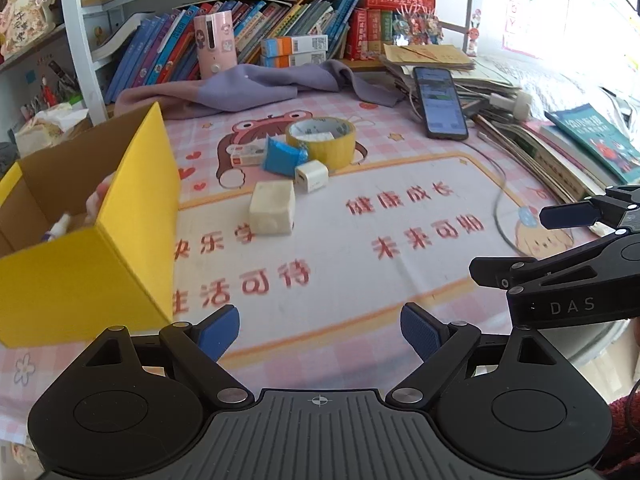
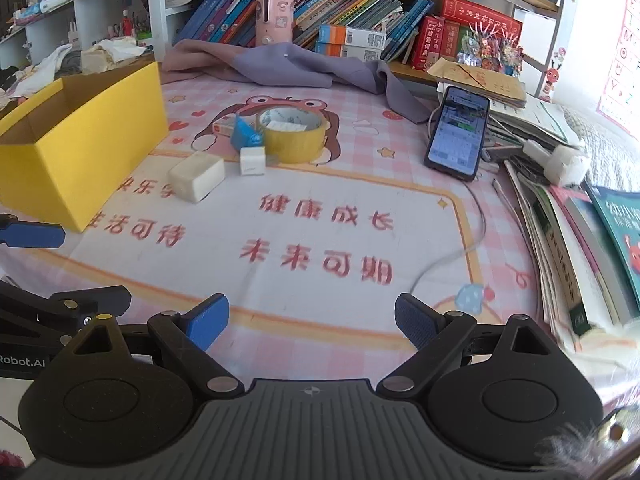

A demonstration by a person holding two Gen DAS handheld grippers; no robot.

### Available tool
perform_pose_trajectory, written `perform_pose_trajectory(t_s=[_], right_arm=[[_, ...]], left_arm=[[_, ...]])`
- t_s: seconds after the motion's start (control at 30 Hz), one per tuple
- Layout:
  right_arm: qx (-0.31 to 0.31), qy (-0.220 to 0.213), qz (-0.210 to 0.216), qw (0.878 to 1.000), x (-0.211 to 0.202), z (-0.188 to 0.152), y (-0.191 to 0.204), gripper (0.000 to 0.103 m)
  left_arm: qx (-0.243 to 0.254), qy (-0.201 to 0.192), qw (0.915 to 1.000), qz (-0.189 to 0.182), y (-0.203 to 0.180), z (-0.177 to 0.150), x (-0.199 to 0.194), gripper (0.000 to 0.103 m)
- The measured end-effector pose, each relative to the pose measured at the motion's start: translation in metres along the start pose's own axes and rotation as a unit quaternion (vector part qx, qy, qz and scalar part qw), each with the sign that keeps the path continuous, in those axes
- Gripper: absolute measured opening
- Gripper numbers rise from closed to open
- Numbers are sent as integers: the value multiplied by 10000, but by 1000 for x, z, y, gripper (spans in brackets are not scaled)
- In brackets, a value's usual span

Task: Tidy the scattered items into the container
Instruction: 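Move both tools toward the soap bar and charger cube, then grasp the white soap bar with the left tool while the right tool grasps the white charger cube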

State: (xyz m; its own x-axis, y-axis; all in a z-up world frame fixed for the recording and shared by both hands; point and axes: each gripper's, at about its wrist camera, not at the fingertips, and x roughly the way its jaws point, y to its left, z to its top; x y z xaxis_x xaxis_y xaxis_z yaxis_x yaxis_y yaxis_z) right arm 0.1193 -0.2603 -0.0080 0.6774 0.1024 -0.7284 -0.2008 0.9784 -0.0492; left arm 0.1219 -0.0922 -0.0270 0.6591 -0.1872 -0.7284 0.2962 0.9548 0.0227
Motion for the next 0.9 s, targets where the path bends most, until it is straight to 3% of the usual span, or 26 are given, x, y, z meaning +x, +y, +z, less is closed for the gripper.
perform_pose_trajectory(t_s=[0.23,0.4,0.63,0.9], right_arm=[[-150,-177,254,9994,26,38,-20,88],[-343,-222,581,9975,48,60,-28,86],[-634,-129,1070,9922,81,81,-30,71],[-626,60,1409,9880,112,98,-36,65]], left_arm=[[-94,-97,9994,330,0,30,21,86],[-186,-49,9978,632,-1,45,38,78],[-406,92,9947,937,4,59,66,68],[-536,191,9922,1111,14,75,101,66]])
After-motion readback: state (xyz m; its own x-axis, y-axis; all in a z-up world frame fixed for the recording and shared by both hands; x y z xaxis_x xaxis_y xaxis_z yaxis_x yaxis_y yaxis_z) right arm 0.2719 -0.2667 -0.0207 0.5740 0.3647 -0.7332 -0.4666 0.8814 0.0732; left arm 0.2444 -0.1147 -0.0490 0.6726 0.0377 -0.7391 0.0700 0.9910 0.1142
